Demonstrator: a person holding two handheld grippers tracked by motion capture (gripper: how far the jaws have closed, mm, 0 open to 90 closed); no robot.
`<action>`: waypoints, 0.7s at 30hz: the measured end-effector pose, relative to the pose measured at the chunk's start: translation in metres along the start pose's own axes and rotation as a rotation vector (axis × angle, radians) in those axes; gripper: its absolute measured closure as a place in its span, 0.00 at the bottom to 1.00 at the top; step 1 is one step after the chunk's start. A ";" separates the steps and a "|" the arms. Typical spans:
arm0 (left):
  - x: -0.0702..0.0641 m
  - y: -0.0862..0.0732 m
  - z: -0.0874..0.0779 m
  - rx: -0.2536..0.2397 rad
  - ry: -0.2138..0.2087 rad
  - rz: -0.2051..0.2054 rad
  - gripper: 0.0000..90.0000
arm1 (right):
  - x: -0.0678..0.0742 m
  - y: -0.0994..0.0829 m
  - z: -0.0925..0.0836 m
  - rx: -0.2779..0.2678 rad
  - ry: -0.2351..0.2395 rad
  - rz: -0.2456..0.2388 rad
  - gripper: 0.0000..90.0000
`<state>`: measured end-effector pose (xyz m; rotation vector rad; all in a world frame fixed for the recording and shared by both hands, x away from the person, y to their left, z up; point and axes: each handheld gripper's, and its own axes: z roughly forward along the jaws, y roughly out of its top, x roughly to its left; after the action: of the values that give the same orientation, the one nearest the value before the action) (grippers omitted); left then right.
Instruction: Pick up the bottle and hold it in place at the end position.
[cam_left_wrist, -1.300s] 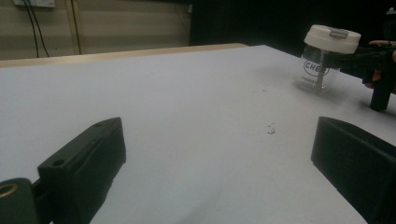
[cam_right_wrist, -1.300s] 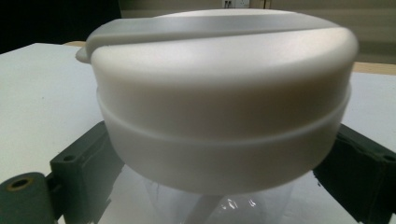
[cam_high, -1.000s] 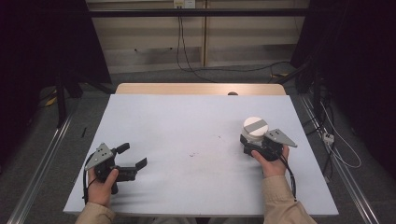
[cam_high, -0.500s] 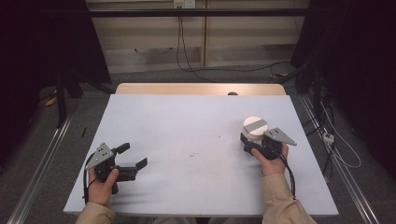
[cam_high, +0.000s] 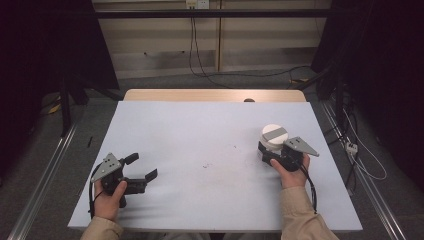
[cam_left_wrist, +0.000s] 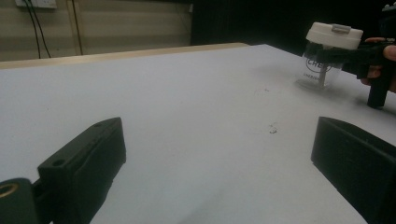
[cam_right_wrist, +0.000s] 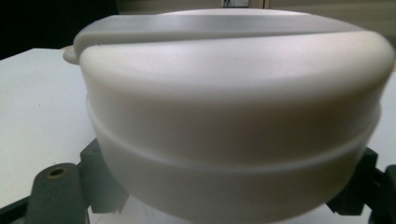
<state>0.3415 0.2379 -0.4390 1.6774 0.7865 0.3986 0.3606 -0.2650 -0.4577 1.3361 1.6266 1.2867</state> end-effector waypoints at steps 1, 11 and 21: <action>0.000 0.000 0.000 0.001 0.000 0.001 0.03 | 0.000 0.000 0.000 -0.005 0.004 -0.007 0.21; 0.000 0.000 0.000 -0.003 0.002 0.003 0.03 | 0.006 0.003 -0.001 -0.023 0.033 -0.023 0.21; 0.000 0.000 0.000 -0.001 -0.002 0.007 0.03 | 0.021 0.012 0.005 -0.044 0.070 -0.048 0.21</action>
<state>0.3416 0.2375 -0.4386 1.6801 0.7790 0.4018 0.3636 -0.2439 -0.4462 1.2310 1.6586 1.3458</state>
